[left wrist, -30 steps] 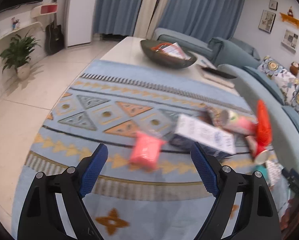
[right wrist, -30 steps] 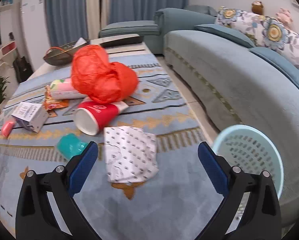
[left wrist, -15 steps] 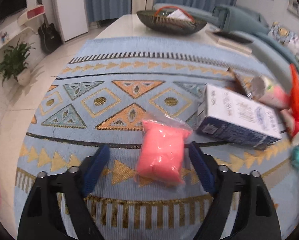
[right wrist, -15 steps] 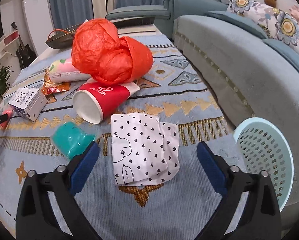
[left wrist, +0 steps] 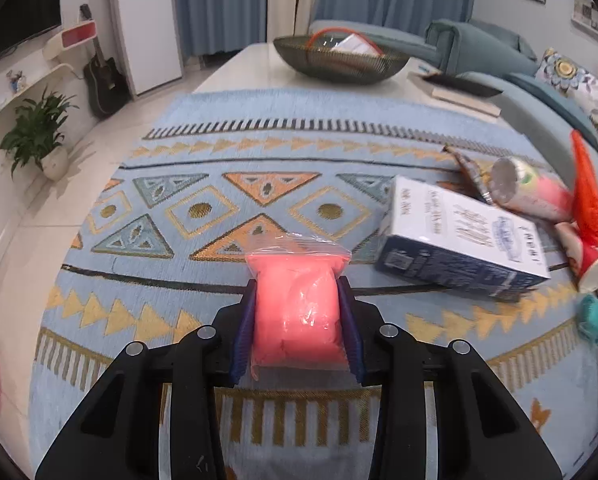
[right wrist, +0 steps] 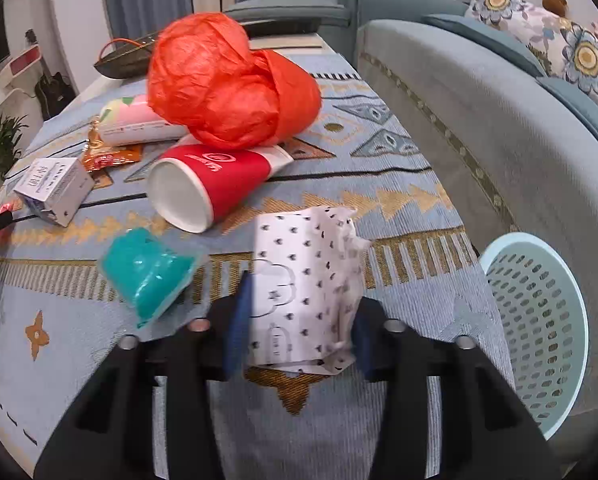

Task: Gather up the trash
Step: 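Grasp the pink packet with the left tool while the right tool grasps the heart-print tissue pack, then carry the pink packet and tissue pack over the basket and open both tools, then grasp the white milk carton with the left tool while the right tool grasps the teal cup, then carry the carton and teal cup over the basket and open both tools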

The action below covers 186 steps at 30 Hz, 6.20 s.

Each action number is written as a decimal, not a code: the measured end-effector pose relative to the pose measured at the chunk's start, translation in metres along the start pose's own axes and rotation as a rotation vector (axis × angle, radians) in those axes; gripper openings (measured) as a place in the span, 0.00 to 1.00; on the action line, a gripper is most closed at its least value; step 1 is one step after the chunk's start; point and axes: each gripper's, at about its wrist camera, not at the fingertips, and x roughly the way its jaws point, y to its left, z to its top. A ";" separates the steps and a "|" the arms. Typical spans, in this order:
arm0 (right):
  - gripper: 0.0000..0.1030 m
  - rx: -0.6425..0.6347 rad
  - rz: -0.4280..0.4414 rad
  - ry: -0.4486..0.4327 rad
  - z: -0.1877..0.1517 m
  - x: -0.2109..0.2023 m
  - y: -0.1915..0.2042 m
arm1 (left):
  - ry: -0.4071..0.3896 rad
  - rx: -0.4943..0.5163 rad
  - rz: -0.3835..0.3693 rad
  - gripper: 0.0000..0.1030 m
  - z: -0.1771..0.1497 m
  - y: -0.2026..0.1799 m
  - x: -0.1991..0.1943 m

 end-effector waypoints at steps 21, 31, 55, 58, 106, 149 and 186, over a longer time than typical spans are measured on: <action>0.20 0.169 -0.086 -0.331 -0.004 -0.136 -0.102 | -0.205 0.226 -0.431 0.35 0.020 -0.193 -0.158; 0.20 0.316 -0.210 -0.329 -0.032 -0.165 -0.191 | -0.204 0.394 -0.597 0.35 -0.003 -0.349 -0.188; 0.24 0.508 -0.193 0.013 -0.110 -0.055 -0.279 | 0.096 0.590 -0.727 0.38 -0.092 -0.525 -0.076; 0.30 0.515 -0.199 0.015 -0.110 -0.054 -0.281 | 0.071 0.587 -0.704 0.61 -0.092 -0.520 -0.077; 0.62 -0.115 0.253 -0.056 0.014 -0.017 0.040 | 0.043 -0.333 -0.186 0.74 0.041 -0.090 -0.025; 0.37 -0.215 0.237 -0.102 0.006 -0.015 0.062 | -0.007 -0.049 -0.287 0.61 0.001 -0.113 -0.046; 0.37 0.286 -0.177 -0.123 -0.082 -0.102 -0.264 | -0.035 0.571 -0.625 0.62 -0.068 -0.479 -0.111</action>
